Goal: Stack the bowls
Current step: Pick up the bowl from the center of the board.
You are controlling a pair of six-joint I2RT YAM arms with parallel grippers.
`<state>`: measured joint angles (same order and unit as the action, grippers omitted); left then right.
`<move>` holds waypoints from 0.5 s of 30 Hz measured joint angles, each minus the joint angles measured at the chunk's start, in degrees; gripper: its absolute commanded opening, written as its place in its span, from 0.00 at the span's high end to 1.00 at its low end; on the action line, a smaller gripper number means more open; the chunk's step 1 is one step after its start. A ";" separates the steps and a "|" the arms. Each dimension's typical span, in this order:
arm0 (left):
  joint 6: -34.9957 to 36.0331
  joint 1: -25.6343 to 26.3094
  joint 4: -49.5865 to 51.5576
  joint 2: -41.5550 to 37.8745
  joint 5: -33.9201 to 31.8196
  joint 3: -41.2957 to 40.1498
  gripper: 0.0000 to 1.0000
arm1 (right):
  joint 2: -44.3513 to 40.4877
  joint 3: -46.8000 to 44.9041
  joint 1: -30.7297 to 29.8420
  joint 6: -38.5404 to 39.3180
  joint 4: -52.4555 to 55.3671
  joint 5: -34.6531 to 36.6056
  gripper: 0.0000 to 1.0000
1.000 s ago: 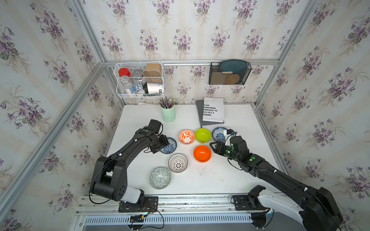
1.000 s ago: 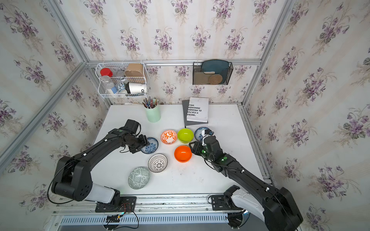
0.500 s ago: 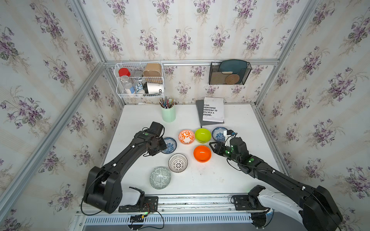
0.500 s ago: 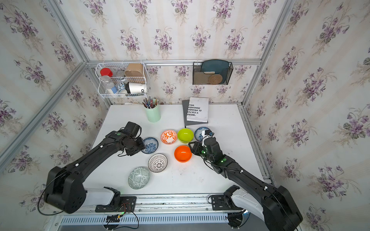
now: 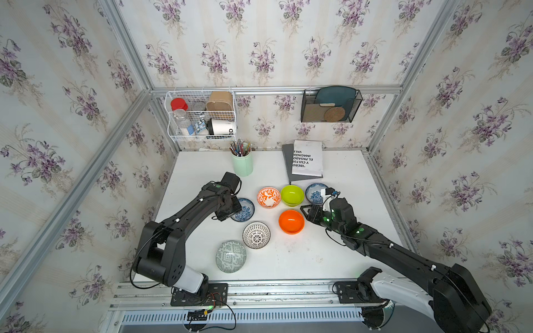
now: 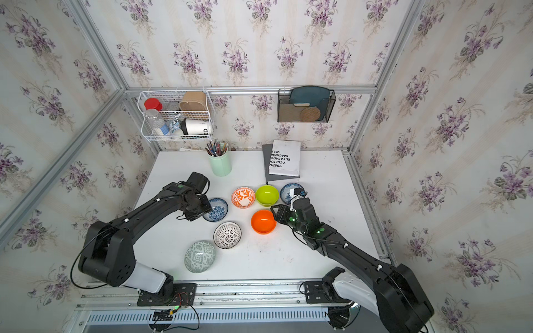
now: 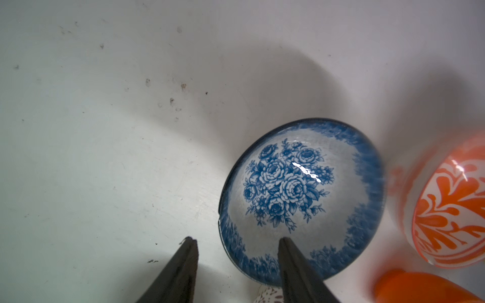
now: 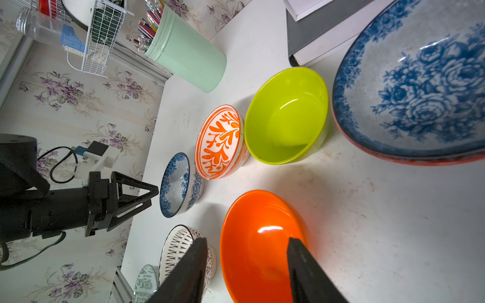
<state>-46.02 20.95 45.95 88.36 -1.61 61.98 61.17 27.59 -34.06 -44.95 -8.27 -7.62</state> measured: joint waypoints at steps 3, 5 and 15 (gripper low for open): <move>0.44 -0.04 0.15 1.77 0.13 0.24 0.51 | 0.09 -0.02 0.00 0.00 -0.04 -0.20 0.45; 0.44 -0.04 0.09 2.49 0.22 -0.52 0.52 | 0.37 -0.02 0.00 0.00 -0.17 -0.20 0.45; 1.03 -0.02 -0.28 6.93 2.16 -0.02 0.73 | 1.27 0.04 0.00 -0.02 -0.46 -0.39 0.46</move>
<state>-44.99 20.93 45.67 95.29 0.56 61.95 62.43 27.64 -34.06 -44.97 -8.73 -8.01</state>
